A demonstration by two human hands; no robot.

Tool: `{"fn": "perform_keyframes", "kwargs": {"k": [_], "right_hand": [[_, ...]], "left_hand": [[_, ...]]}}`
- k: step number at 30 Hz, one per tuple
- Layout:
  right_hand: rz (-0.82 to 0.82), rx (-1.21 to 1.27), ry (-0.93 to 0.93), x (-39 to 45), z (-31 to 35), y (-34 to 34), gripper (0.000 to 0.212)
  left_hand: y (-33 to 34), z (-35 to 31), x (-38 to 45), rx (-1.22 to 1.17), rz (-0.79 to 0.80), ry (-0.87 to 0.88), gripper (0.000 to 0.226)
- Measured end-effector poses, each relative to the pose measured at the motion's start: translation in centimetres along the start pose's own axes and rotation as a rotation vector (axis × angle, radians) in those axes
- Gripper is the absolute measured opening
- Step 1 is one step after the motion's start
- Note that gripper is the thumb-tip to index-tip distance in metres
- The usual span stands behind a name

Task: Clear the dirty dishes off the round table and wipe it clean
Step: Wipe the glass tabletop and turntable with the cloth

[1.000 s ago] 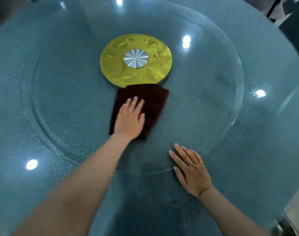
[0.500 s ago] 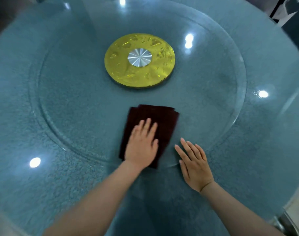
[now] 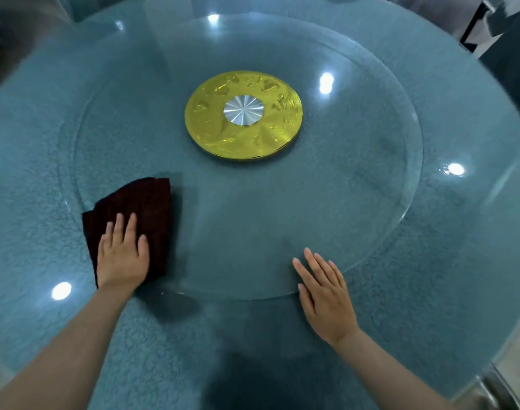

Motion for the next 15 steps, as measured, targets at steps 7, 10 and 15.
{"fn": "perform_keyframes", "kwargs": {"k": [7, 10, 15], "right_hand": [[0.107, 0.2, -0.073, 0.4, 3.6, 2.0, 0.042], [-0.007, 0.187, -0.096, 1.8, 0.7, -1.7, 0.039], [-0.12, -0.051, 0.241, 2.0, -7.2, -5.8, 0.065]], "left_hand": [[-0.9, -12.5, -4.7, 0.073, -0.068, 0.294, 0.064], [-1.4, -20.2, -10.5, 0.044, -0.06, 0.567, 0.062], [-0.6, -18.0, -9.2, 0.062, -0.052, 0.606, 0.06]]}}
Point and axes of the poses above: each hand's wrist, its own x-axis towards the middle knuckle, its own y-axis out of the palm, z = x × y, the point moved 7 cm from there along x, towards the middle knuckle, and after that the axes turned 14 degrees about x, right-handed, at the moved point
